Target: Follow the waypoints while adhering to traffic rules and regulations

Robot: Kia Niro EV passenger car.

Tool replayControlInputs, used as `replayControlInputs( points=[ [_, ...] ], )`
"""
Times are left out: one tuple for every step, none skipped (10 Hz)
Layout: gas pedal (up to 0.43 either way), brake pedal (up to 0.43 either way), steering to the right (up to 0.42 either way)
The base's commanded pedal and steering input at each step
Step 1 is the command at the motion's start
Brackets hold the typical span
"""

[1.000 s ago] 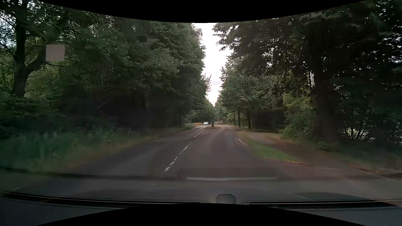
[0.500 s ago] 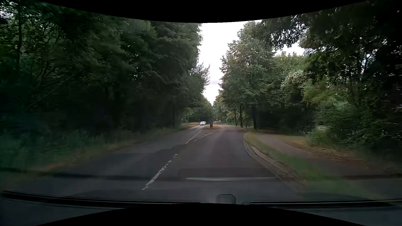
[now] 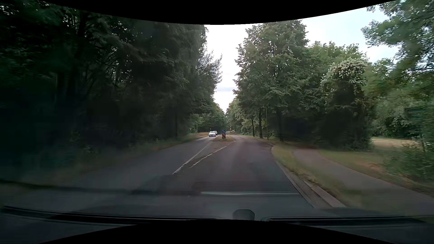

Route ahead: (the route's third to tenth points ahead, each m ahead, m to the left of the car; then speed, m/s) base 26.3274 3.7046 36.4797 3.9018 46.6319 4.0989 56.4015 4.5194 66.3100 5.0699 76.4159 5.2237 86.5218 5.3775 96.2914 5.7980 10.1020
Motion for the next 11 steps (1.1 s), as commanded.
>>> replayControlInputs(
  points=[
    [0.039, 0.0, 0.03],
    [0.039, 0.0, 0.036],
    [0.039, 0.0, 0.044],
    [0.039, 0.0, 0.051],
    [0.039, 0.0, 0.056],
    [0.039, 0.0, 0.058],
    [0.039, 0.0, 0.058],
    [0.039, 0.0, 0.049],
    [0.039, 0.0, 0.044],
    [0.039, 0.0, 0.036],
    [0.039, 0.0, 0.032]
  ],
)
